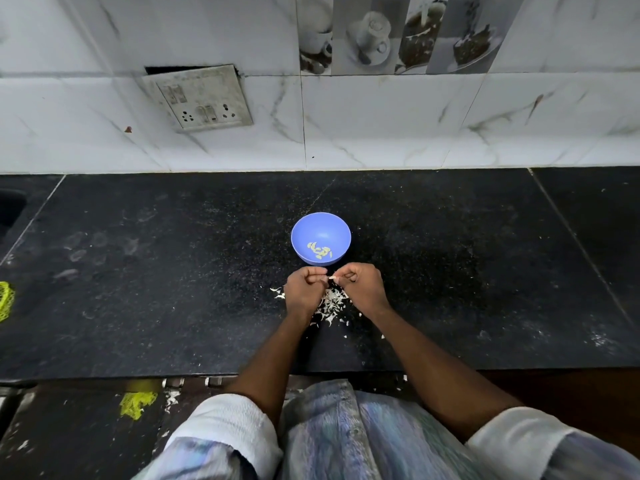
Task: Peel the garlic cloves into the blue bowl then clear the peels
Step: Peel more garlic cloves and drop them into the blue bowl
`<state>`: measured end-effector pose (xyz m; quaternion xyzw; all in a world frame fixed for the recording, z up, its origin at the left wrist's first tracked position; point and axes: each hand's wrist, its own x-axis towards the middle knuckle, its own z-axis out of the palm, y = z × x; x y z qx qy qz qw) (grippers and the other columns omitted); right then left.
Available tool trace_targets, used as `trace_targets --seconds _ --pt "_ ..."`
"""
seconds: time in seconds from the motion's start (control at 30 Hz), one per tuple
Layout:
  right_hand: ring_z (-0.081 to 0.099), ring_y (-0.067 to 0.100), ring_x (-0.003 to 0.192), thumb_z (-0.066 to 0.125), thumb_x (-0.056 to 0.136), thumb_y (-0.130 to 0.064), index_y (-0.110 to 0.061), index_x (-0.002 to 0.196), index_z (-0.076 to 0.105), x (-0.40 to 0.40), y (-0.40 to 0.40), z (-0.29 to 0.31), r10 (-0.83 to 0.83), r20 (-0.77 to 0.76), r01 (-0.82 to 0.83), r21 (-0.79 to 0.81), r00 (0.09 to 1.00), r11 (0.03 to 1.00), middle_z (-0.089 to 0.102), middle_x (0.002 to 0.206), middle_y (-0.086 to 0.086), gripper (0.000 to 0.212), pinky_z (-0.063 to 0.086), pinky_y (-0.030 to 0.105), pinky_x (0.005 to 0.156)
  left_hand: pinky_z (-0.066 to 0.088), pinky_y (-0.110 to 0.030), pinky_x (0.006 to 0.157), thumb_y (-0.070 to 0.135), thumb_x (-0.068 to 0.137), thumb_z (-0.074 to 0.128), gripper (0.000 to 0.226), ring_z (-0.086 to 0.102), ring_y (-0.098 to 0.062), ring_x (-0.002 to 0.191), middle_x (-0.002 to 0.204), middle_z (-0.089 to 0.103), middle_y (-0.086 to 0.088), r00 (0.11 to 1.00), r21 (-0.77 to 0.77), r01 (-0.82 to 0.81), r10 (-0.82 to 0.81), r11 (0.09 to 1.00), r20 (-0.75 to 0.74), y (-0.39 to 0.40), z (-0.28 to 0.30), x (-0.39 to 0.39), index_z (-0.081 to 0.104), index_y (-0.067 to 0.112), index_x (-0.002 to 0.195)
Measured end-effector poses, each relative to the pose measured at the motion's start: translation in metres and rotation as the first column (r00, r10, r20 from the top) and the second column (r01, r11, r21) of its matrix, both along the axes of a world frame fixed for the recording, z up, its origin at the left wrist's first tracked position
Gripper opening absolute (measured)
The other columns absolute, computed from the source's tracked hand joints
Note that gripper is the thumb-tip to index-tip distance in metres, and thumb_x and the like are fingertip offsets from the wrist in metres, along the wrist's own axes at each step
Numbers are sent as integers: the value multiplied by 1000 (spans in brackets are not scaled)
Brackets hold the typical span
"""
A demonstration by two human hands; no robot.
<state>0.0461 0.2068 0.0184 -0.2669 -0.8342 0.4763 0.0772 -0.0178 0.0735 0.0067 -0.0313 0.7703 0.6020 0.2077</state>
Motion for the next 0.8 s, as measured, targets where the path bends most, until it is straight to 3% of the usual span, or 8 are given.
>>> trace_targets --seconds 0.1,0.2,0.47,0.53,0.6,0.8 --pt "70 1 68 81 84 -12 -18 81 79 0 0 -2 7 8 -7 18 1000 1000 74 71 -10 7 58 25 67 58 -22 73 8 85 74 18 71 -3 72 75 77 11 946 -259 115 -185 959 -266 -5 5 2 82 24 86" --pt "71 4 70 81 85 -12 -16 82 79 0 1 -1 7 1 -7 -25 1000 1000 75 72 -8 6 59 24 68 57 -26 70 16 85 73 14 72 -7 73 78 77 13 886 -373 142 -285 917 -364 -5 4 4 83 26 88" --pt "70 14 70 76 86 2 -11 86 79 5 2 -3 -19 -43 6 -294 999 956 77 77 7 13 58 29 68 58 -34 70 19 89 71 13 72 -17 75 82 79 6 845 -421 147 -335 895 -417 -5 6 7 84 23 91" --pt "72 16 73 73 86 4 -12 85 79 5 1 -4 -31 -39 18 -293 999 956 78 78 7 17 61 33 73 57 -37 66 25 88 70 14 71 -21 70 77 78 3 837 -431 151 -347 889 -422 -4 7 10 83 22 88" --pt "71 12 71 71 87 4 -14 84 78 4 0 -4 -41 -21 34 -261 999 965 77 77 5 19 59 29 69 56 -37 64 27 88 71 14 70 -22 68 75 77 1 837 -440 149 -350 885 -421 -2 9 12 83 21 87" --pt "70 7 71 71 88 -1 -14 85 77 0 -1 -5 -29 -7 27 -163 1000 986 75 76 -2 15 58 26 69 54 -30 63 27 85 75 13 69 -10 66 69 74 8 891 -390 105 -261 915 -371 -2 11 13 81 18 78"
